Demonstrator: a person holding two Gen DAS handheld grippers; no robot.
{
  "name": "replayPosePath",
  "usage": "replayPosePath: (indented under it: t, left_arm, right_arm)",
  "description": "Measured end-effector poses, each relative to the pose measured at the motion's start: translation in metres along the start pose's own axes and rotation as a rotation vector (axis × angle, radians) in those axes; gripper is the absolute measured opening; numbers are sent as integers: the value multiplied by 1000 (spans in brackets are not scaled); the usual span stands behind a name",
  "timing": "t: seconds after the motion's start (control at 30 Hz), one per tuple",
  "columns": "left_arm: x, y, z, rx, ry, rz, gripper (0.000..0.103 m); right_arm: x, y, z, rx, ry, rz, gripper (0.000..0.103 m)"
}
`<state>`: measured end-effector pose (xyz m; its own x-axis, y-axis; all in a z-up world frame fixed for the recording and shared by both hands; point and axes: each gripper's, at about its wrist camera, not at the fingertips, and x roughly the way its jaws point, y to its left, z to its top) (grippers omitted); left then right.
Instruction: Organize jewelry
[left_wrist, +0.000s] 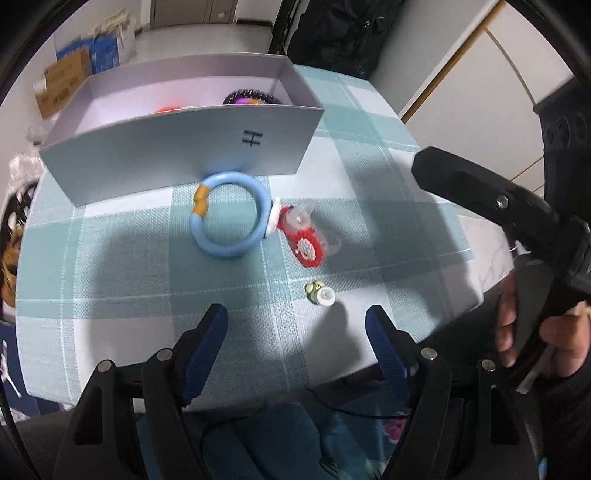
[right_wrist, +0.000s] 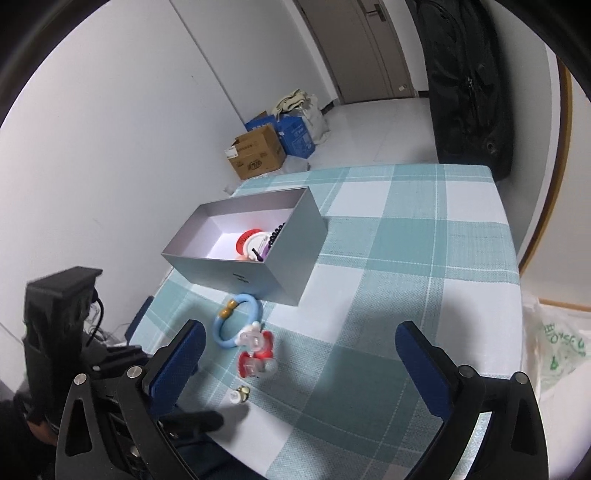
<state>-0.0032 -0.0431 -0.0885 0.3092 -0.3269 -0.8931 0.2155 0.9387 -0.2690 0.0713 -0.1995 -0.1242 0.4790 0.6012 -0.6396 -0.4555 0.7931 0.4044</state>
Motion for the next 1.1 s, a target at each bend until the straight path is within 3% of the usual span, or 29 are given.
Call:
replayPosePath:
  t: [0.3, 0.43, 0.53, 0.67, 0.73, 0.8, 1.1]
  left_arm:
    - [9, -16, 5, 75, -27, 74, 73]
    - [17, -24, 6, 109, -34, 167, 71]
    - [19, -29, 7, 145, -42, 187, 61]
    - [20, -36, 5, 182, -65, 235, 59]
    - [20, -41, 5, 216, -68, 243, 50]
    - [15, -41, 1, 217, -63, 215, 35]
    - [14, -46, 0, 232, -50, 179, 12]
  right_arm:
    - [-4, -21, -4, 107, 24, -23, 103]
    - [-8, -25, -6, 137, 30, -51, 103]
    - [-10, -29, -8, 164, 36, -89, 103]
    - [-16, -41, -10, 221, 27, -125, 103]
    - [-20, -48, -12, 256, 21, -148, 103]
    - [-22, -55, -13, 297, 20, -157, 103]
    - [-24, -61, -18, 344, 20, -154, 103]
